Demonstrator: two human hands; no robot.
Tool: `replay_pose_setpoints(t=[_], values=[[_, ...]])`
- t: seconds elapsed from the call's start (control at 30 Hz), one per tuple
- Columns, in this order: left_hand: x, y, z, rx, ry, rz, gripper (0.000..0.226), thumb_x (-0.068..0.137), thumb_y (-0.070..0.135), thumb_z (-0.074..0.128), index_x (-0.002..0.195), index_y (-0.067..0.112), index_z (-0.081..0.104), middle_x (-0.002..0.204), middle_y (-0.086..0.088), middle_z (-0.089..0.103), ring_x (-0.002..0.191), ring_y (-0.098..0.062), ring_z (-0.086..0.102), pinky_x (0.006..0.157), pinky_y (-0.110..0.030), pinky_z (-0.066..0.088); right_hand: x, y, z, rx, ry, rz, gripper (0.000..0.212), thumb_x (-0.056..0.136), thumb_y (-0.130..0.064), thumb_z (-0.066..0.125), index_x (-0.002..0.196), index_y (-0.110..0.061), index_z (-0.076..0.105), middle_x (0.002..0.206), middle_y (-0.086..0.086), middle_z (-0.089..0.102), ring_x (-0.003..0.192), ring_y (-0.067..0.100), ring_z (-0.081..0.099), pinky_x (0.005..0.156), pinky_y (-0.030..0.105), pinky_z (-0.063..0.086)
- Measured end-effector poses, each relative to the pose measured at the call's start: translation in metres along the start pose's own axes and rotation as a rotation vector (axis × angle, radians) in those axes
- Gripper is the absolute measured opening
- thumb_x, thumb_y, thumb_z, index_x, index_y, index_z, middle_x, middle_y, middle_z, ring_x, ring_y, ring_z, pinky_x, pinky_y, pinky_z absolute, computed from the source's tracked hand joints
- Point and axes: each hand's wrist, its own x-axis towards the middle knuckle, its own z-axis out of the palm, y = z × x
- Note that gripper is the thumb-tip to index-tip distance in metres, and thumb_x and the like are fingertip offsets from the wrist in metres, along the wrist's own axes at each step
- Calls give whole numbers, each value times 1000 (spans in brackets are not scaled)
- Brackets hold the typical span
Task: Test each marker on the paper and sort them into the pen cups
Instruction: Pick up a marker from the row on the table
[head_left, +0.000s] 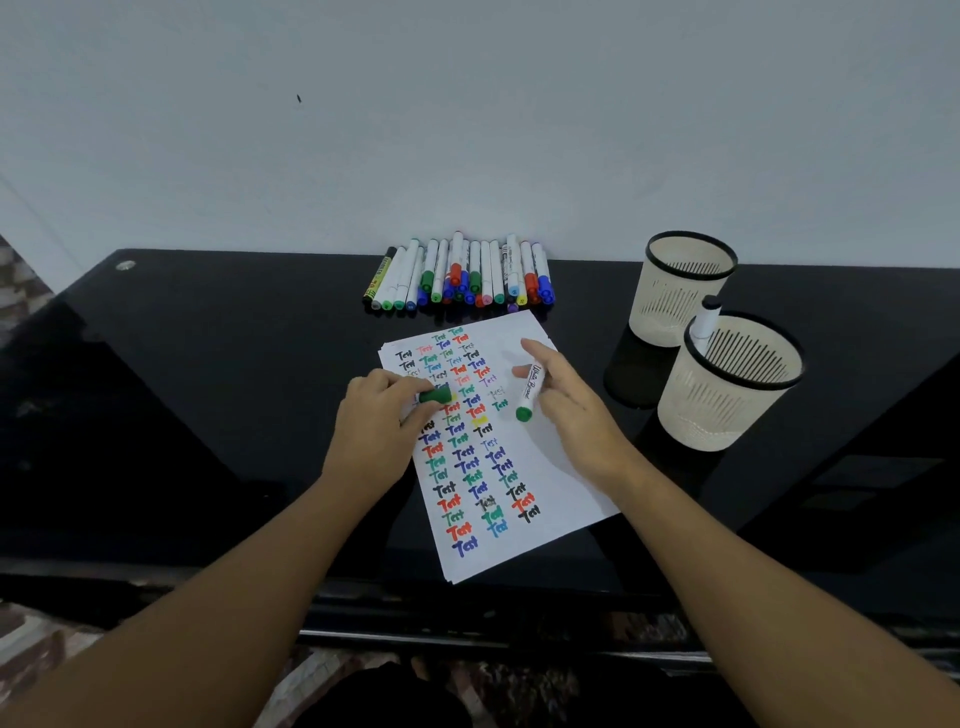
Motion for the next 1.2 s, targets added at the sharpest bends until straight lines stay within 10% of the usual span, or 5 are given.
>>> replay_pose_setpoints(t=[0.17, 0.3, 0.47, 1.2], values=[[-6, 5, -3, 61, 57, 135, 27, 100, 35, 60, 122, 22, 68, 103, 5, 71, 94, -16, 56, 85, -39, 46, 5, -4, -4, 33, 79, -70, 23, 107, -38, 53, 126, -51, 59, 119, 3, 68, 101, 16, 70, 88, 37, 57], [-8, 9, -3, 34, 52, 123, 29, 101, 33, 60, 125, 19, 67, 111, 2, 71, 97, -16, 58, 88, -37, 46, 8, -17, -9, -52, -15, -47, 50, 107, -29, 58, 143, -51, 32, 118, -3, 71, 79, 14, 72, 82, 31, 56], [-8, 11, -5, 25, 46, 111, 30, 101, 32, 59, 128, 19, 65, 115, 1, 70, 101, -15, 57, 90, -34, 43, 13, -23, -14, -695, -101, -146, 29, 104, -40, 59, 133, -37, 59, 120, -9, 70, 93, 10, 63, 80, 38, 57], [-17, 15, -8, -14, 15, 222, 43, 98, 28, 67, 139, 17, 59, 112, -4, 70, 102, -24, 62, 84, -29, 42, 18, -33, 6, -954, -187, -421, 45, 110, -47, 41, 152, -35, 32, 135, -4, 65, 116, 20, 63, 108, 41, 34]])
